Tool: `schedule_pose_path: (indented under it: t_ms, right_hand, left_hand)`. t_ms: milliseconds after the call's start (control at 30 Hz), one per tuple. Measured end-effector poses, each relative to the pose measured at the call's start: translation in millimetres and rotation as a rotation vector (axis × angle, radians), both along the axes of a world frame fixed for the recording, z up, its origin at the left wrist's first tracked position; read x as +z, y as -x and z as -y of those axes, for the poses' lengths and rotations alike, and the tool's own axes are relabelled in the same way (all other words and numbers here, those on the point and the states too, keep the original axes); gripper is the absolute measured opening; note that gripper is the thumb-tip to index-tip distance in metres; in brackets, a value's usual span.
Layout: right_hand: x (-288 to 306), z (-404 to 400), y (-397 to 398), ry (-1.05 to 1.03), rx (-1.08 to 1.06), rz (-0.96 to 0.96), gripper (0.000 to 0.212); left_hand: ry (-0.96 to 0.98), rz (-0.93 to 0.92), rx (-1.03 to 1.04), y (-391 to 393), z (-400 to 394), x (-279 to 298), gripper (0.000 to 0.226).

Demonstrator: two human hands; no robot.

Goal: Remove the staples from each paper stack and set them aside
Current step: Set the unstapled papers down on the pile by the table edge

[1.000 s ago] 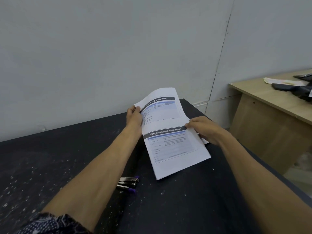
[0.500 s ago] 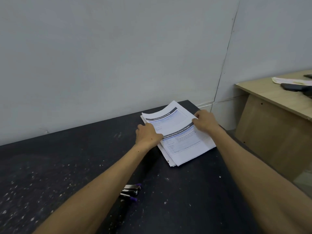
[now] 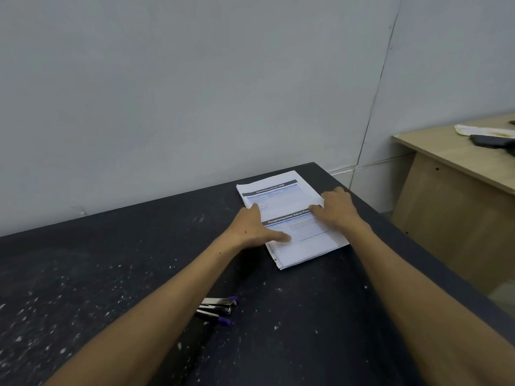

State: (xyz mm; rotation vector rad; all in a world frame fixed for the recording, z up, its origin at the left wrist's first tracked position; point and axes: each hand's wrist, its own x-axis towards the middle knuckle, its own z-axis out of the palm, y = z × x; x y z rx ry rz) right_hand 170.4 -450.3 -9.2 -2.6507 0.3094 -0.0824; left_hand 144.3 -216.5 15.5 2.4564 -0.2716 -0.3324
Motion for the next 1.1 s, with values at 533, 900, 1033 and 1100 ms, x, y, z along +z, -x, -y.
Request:
schedule_pose_path:
  t_ms: [533,900,1033,1100]
  right_hand:
    - [-26,2,43,0.242,0.228,0.067,0.069]
    - [-23,6,39,0.314,0.297,-0.071,0.067]
    - [-19,5,37,0.322,0.294,-0.073,0.066]
    - [-14,1,35,0.346,0.29,-0.044,0.063]
  left_hand:
    - [-0.399,-0.009,-0.242,32,-5,-5,0.127]
    - [-0.389,0.077,-0.269,23,-23,-6,0.102]
    - [-0.334,0.059,-0.283,3,-32,-4,0.092]
    - [-0.405,0.071,-0.29,-8,-34,-4,0.113]
